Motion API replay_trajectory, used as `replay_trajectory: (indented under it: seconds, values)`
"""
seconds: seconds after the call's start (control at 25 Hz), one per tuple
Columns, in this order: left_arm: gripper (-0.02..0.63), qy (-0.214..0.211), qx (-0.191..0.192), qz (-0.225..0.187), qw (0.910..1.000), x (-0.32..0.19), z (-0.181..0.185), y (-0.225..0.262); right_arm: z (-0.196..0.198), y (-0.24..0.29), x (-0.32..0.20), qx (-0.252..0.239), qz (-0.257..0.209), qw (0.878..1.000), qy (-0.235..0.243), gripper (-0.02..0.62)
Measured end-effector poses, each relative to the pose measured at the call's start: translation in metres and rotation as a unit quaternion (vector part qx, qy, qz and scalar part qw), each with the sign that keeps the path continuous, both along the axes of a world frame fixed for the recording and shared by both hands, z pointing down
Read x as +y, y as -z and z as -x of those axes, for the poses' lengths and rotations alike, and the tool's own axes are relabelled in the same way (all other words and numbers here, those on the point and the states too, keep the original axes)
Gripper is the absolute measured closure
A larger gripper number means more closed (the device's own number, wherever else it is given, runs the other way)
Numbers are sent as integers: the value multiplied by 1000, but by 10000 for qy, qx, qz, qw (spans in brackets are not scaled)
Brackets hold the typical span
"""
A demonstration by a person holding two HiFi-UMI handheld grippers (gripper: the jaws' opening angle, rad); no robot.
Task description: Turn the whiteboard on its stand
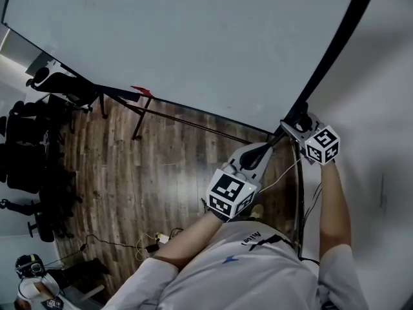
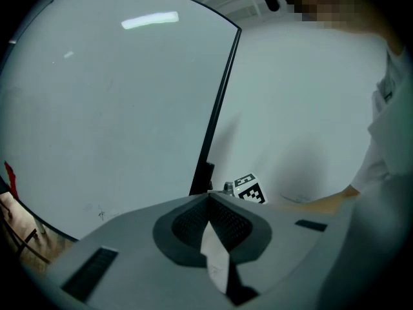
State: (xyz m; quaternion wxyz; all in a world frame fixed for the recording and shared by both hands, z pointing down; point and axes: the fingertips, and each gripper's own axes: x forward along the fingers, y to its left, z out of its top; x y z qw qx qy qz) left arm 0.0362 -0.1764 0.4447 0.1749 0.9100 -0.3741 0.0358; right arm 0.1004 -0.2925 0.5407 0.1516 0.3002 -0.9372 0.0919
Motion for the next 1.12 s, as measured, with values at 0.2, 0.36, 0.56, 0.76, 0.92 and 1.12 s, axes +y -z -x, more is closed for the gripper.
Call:
replay_trajectory:
  seconds: [0.2,0.36,0.56,0.76,0.92,1.12]
  values:
    - [594,-98,-45,-44,9999,12,-31,1,-33,-3,15,73,-2,10000,3,402]
    - [594,-195,-105,-117,9997,26,-48,2,-58,-6,32,49,2,10000,-49,402]
    - [594,-231,-182,-184,9994,31,-59,-8,-81,-20,38,41,14,9999,-91,402]
    - [594,-292,-217,-212,9991,40,-77,-16,-111,-35,48,59,84,9999,-125,402]
    - [594,-329,-220,-230,9990,47,-79,-12,-126,-35,58,79,138,9997,-177,402]
    - [594,-383,-159,-181,9990,51,-77,-9,-130,-31,64,111,166,9995,-250,402]
